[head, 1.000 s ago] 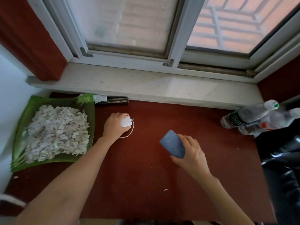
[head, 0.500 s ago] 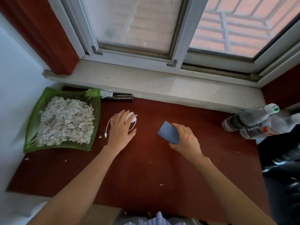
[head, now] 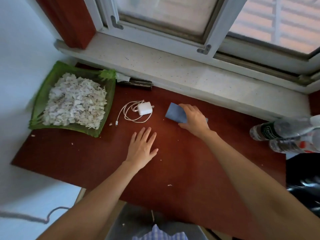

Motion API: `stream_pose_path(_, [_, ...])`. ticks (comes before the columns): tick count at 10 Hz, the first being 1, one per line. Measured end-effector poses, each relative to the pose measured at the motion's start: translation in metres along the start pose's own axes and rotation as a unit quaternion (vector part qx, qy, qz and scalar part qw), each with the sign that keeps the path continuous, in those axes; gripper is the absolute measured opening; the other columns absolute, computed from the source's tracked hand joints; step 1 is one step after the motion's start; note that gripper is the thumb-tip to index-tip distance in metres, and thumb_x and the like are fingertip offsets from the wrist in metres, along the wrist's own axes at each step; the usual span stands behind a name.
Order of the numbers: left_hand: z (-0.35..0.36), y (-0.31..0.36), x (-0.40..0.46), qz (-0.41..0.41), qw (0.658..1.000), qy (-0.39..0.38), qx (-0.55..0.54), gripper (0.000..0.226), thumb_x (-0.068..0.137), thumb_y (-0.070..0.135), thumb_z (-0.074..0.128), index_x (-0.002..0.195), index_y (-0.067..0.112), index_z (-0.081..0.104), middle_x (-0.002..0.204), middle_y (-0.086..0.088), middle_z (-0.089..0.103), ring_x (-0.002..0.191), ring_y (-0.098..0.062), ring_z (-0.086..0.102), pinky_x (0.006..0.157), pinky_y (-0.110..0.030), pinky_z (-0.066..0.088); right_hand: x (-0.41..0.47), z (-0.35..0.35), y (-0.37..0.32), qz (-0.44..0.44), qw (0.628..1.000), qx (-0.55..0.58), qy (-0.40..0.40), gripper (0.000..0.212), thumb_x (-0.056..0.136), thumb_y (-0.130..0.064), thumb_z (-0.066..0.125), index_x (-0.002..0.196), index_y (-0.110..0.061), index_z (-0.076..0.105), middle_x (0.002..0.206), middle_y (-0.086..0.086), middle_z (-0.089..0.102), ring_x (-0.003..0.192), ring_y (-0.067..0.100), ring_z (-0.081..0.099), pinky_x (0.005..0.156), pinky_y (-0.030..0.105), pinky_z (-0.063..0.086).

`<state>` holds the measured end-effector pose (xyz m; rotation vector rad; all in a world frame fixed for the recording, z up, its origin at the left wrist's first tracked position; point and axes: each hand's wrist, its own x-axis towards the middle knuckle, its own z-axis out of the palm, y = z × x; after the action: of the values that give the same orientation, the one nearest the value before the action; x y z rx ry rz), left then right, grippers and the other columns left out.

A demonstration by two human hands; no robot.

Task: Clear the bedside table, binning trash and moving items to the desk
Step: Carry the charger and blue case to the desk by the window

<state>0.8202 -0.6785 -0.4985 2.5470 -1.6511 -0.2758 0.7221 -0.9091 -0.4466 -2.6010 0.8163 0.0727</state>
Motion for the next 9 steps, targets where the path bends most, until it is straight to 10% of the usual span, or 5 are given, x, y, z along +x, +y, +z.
stream_pose_path(5, [0.007, -0.002, -0.001, 0.003, 0.999, 0.041, -0.001, 0.062, 0.08, 0.049, 0.063, 0.134, 0.02, 0.049, 0.143, -0.007, 0.047, 0.133, -0.028, 0.042, 0.105, -0.049, 0.039, 0.069, 0.016, -0.006, -0.089, 0.991, -0.095, -0.028, 0.078, 0.085, -0.029, 0.065, 0.147, -0.009, 0.023, 0.148, 0.013, 0.034, 0.135, 0.031, 0.031, 0.111, 0.043, 0.027])
stream_pose_path(9, [0.007, -0.002, -0.001, -0.004, 1.0, 0.03, -0.007, 0.062, 0.082, 0.05, 0.06, 0.135, 0.022, 0.048, 0.144, -0.007, 0.046, 0.135, -0.027, 0.04, 0.106, -0.049, 0.038, 0.032, 0.023, 0.023, -0.092, 0.984, -0.086, 0.122, 0.055, 0.07, -0.017, 0.08, 0.12, -0.004, 0.06, 0.12, 0.018, 0.062, 0.108, 0.037, 0.06, 0.092, 0.048, 0.049])
